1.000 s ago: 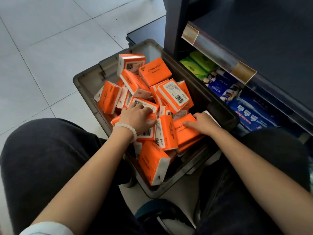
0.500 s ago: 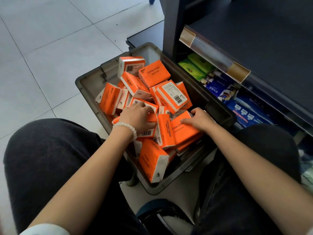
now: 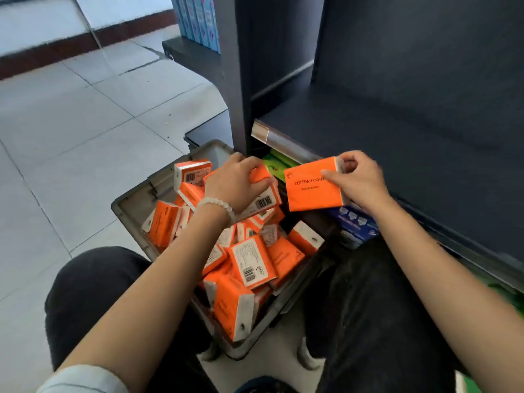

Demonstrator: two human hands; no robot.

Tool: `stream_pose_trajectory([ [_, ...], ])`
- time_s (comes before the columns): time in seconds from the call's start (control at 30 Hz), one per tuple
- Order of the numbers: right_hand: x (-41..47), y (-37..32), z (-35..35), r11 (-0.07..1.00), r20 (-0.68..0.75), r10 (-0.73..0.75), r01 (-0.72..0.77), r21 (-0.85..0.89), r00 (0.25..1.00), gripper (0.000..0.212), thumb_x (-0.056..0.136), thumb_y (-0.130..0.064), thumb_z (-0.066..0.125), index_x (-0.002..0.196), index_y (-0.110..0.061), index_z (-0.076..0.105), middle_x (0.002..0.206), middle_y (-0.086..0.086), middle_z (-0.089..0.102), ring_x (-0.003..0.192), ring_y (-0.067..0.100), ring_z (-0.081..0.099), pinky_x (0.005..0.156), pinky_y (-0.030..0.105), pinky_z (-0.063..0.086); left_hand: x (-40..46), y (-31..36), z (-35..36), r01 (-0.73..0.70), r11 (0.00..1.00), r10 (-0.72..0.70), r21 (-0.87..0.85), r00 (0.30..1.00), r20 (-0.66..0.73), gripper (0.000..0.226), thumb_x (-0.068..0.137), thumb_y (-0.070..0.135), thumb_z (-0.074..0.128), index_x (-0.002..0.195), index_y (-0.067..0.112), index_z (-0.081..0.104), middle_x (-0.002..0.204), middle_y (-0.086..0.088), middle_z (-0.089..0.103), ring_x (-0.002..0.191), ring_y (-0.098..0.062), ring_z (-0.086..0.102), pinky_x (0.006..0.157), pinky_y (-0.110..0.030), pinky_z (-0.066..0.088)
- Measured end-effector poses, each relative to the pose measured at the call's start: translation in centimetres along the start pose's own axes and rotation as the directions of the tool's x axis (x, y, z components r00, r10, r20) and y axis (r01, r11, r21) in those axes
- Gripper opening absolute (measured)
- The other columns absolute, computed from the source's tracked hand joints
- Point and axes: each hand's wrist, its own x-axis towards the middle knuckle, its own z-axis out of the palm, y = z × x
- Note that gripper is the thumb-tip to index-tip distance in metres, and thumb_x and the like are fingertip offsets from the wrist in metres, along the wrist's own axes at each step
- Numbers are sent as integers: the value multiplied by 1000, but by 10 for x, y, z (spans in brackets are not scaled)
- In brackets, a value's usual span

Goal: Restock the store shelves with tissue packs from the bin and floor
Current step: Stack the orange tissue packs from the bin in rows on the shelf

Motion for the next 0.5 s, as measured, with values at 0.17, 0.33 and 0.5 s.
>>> stream_pose_trajectory([
  [0.17, 34, -8, -74, 987, -212, -45, 77, 142, 976, 38, 73, -25, 78, 103, -24, 55, 98, -8, 56, 94, 10, 56, 87, 29, 49, 59, 51, -19, -108, 994, 103, -30, 986, -134, 43, 87, 46, 58, 125, 28, 53, 120, -1, 51, 109, -21, 51, 86, -40, 49],
  [0.33, 79, 14, -109, 971, -322, -31, 105, 215, 946, 39, 77, -21, 75, 107, -25, 51, 100, -12, 53, 91, 6, 55, 79, 22, 47, 127, 93, 6, -203, 978, 180, -40, 932, -314, 40, 82, 40, 65, 119, 24, 59, 114, -5, 53, 106, -26, 50, 87, -44, 45],
  [0.5, 120, 50, -110, 975, -393, 19, 71, 211, 919, 41, 79, -21, 74, 111, -26, 50, 112, -6, 53, 100, 11, 56, 84, 29, 51, 185, 116, 55, -227, 973, 226, 32, 923, -313, 39, 78, 35, 70, 113, 21, 64, 108, -10, 57, 96, -33, 55, 76, -46, 48],
])
